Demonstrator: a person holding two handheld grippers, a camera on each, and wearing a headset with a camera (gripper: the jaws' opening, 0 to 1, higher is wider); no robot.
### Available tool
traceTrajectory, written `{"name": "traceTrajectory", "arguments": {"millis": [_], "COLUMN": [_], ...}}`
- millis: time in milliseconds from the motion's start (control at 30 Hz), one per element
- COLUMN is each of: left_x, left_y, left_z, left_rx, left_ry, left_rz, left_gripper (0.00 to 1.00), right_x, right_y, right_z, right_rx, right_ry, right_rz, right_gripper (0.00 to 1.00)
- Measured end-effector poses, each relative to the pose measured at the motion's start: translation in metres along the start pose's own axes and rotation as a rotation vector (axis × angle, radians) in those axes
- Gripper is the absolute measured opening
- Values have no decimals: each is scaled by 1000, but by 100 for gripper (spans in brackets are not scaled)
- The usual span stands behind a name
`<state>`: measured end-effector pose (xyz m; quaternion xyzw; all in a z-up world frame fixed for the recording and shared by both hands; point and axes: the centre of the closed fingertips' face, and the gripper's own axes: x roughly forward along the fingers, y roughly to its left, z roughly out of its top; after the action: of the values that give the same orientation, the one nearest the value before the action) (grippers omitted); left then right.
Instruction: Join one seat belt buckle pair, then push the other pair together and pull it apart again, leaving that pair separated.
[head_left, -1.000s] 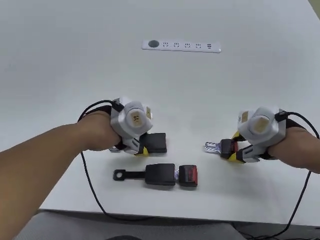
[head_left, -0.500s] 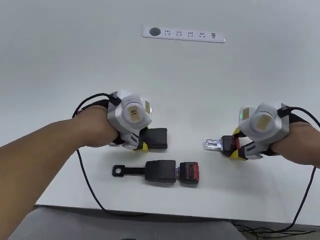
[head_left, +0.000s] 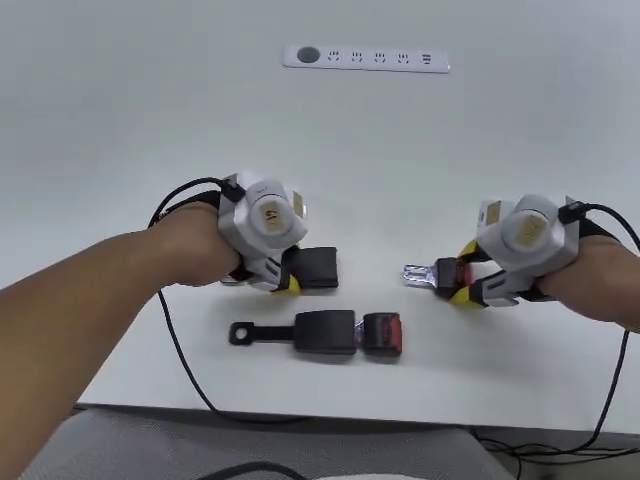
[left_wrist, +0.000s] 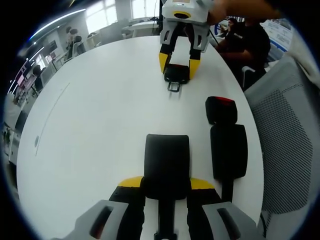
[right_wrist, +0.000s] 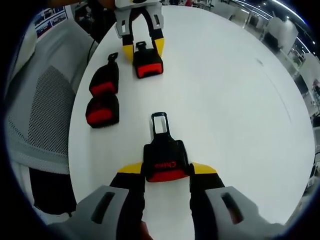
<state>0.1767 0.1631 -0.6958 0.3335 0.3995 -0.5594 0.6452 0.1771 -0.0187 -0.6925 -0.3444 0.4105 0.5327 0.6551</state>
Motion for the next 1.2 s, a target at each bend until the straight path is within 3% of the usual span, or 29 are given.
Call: {"name": "traceTrajectory", "arguments": {"millis": [233,467,800,1200], "left_x": [0,-1,-1,1], "left_y": [0,-1,-2,0], "left_z": [0,1,1,-2], "left_rx": [5,13,9,11], "left_ry": [7,17,17,33], "left_rz": [0,-1,0,0], "left_gripper": [32,32,32,33], "right_x": [16,26,34,35], "right_y": [5,12,14,14], "right_z": [32,54,72,78], "right_rx": [-19,-33,-40,-82], "right_ry": [-36,-47,-42,-58], "right_rz": [5,8,13,4], "right_gripper": [33,34,34,33]}}
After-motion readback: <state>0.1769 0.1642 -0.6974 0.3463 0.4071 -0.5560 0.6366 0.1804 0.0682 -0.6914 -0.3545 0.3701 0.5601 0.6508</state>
